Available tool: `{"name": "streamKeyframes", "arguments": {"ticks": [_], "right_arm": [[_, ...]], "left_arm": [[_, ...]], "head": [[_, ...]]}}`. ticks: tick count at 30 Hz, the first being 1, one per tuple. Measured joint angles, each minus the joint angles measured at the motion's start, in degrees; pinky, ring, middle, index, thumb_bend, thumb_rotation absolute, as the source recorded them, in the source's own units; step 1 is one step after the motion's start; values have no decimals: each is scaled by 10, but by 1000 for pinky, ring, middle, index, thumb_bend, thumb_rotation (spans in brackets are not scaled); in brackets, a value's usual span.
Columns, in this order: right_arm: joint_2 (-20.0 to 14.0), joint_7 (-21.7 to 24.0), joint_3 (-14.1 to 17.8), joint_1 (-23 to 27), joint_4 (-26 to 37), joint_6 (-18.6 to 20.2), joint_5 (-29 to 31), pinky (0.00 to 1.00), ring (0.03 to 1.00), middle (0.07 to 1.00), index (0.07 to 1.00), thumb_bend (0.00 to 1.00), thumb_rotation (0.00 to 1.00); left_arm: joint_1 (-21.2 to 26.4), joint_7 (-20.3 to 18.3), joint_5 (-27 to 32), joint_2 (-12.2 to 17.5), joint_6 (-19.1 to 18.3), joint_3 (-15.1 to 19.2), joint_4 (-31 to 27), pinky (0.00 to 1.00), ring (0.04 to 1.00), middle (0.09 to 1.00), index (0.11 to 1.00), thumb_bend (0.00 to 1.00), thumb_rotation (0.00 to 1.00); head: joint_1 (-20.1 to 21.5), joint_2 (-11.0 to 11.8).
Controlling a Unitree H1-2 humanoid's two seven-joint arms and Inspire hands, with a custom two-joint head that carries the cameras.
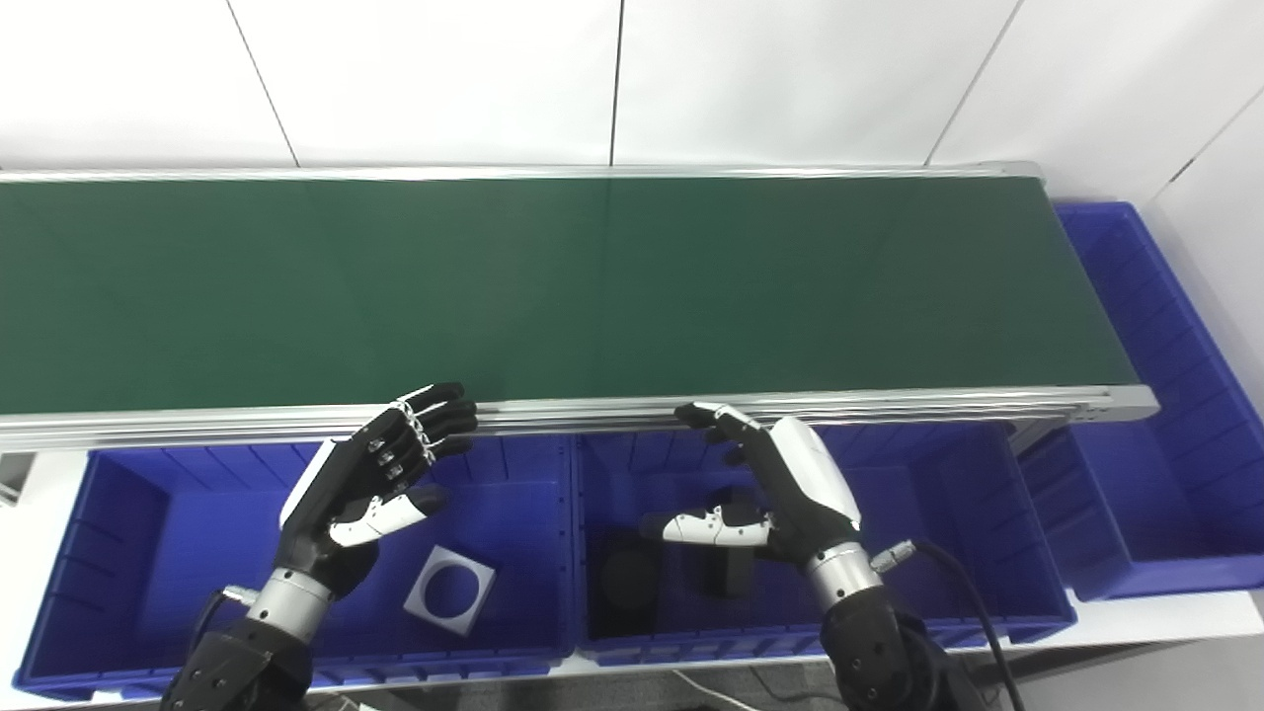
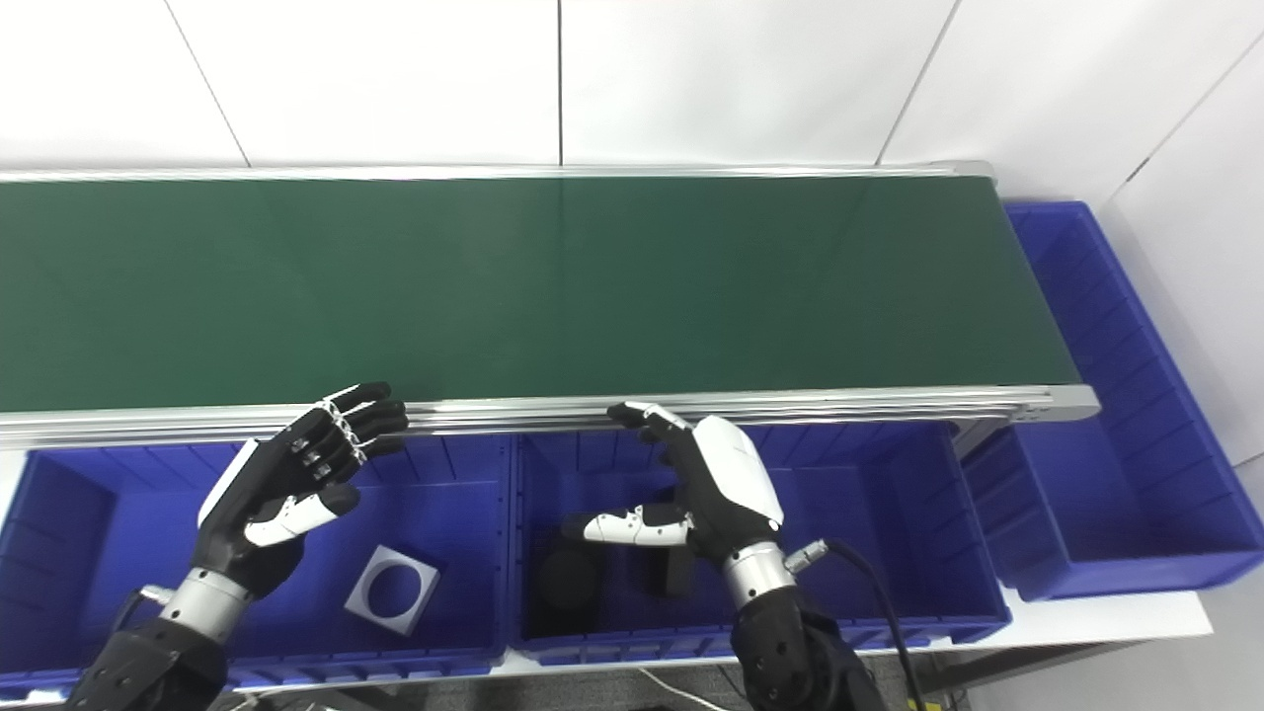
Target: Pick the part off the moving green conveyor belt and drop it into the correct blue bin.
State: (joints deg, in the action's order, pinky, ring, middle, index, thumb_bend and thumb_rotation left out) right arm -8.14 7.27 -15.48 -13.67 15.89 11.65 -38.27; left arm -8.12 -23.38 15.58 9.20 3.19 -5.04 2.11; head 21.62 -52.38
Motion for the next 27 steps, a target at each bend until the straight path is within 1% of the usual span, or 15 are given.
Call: {"name": "streamKeyframes", "arguments": {"ticks": [4,7,10,13,15,17,18,20,22,23,24,25,26,27], "right_arm": [[-1,10,-2,4,0,7,-10,758,829,851,850,909,465],[0,10,-5,4,0,8,-14,718,807,837,848,895,475],[2,10,-11,4,1,8,-15,700,797,833,843,887,487],[12,7,-20,8,0,7,-11,693,785,823,836,865,495],[25,3,-28,13,-4,7,-3,692,781,821,839,857,500],[39,-4,-33,19,-16,1,17,671,757,816,843,848,517],[46,-5,-34,22,-26,-4,33,663,752,816,844,849,516],[55,-11,-34,23,-43,-21,62,646,753,819,851,861,506],[59,-16,-30,24,-62,-44,98,666,763,823,859,863,471],[61,-17,-27,25,-72,-55,114,676,767,827,868,863,464],[62,-19,-25,26,-79,-60,124,677,770,835,876,864,460],[63,-22,-23,26,-86,-64,136,677,770,836,877,864,459],[63,-26,-21,27,-91,-72,144,678,771,839,879,864,457],[64,-31,-19,28,-98,-86,155,684,777,844,883,866,453]], "left_arm": [[0,0,0,0,-1,0,0,781,794,778,799,1000,368],[0,0,0,1,-1,0,0,783,794,779,797,1000,371],[0,0,0,1,-1,0,0,780,793,778,797,1000,373],[0,0,0,1,-1,0,0,785,792,775,790,1000,371],[0,0,0,1,-1,-1,0,782,791,775,790,1000,370],[0,0,-1,1,-1,-1,0,780,792,775,790,1000,363],[0,0,-1,1,-1,-2,0,777,792,776,791,1000,362],[-1,0,-2,1,1,-3,0,768,791,777,790,1000,362],[-3,0,-6,1,7,-4,2,758,784,771,789,1000,371],[-4,0,-11,1,11,-5,4,751,779,769,790,1000,379],[-4,0,-16,1,14,-6,5,752,778,769,792,1000,374],[-5,0,-18,1,19,-7,6,753,778,769,792,1000,373],[-6,0,-21,1,22,-8,6,754,779,771,794,1000,372],[-6,0,-22,0,23,-9,7,754,781,776,797,1000,370]], "head": [[-1,2],[0,3],[-2,4],[-6,10],[-11,12],[-18,15],[-35,22],[-38,23],[-67,34],[-70,35],[-84,40],[-84,40],[-95,46],[-97,47]]}}
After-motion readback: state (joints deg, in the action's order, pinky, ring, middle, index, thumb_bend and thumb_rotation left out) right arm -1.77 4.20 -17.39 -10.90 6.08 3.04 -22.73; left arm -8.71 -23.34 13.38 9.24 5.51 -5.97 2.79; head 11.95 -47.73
